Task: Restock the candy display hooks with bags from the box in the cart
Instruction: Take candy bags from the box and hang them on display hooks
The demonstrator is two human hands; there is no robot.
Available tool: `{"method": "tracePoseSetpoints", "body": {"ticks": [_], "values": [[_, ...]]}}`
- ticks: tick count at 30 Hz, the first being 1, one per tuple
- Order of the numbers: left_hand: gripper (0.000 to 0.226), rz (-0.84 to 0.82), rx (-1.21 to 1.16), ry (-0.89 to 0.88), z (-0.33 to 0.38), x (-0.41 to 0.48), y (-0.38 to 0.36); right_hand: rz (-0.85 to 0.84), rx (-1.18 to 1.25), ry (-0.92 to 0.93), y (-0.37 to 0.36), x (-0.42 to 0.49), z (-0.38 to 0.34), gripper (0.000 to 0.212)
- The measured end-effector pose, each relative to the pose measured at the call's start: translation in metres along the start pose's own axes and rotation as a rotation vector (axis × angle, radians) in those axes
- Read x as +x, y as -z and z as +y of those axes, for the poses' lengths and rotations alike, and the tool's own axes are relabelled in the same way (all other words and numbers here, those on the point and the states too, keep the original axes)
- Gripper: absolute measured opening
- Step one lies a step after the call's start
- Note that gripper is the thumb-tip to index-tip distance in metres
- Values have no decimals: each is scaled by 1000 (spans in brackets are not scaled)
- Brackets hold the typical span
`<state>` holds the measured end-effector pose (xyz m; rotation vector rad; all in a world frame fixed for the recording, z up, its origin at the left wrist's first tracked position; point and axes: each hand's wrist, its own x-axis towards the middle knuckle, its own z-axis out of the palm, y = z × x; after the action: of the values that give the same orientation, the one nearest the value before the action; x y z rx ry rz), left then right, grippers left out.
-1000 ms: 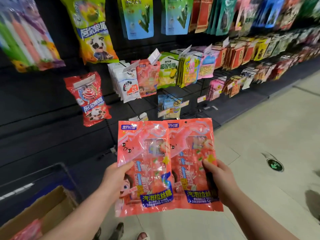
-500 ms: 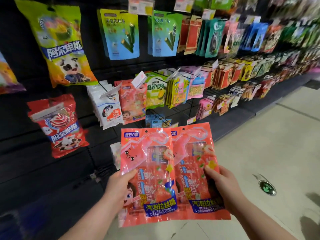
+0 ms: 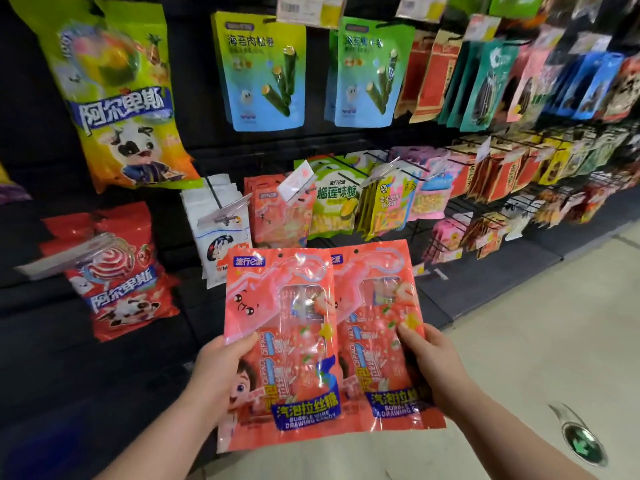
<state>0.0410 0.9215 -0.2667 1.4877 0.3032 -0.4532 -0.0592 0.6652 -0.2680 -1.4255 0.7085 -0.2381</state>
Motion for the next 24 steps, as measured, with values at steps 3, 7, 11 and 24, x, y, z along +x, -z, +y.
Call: {"method": "tracePoseSetpoints", "body": {"ticks": [3, 7, 11, 24], "values": [[10, 48, -39, 11, 2, 8, -8, -54, -17, -6, -2, 30, -9, 20], [10, 138, -85, -8, 4, 19, -27, -144, -34, -9, -4, 76, -18, 18], [14, 240, -151, 4, 4, 26, -54, -243, -51, -26, -7, 128, -27, 15], [9, 521, -308, -24, -7, 50, -103, -500, -143, 103, -37, 224, -29, 17]]}}
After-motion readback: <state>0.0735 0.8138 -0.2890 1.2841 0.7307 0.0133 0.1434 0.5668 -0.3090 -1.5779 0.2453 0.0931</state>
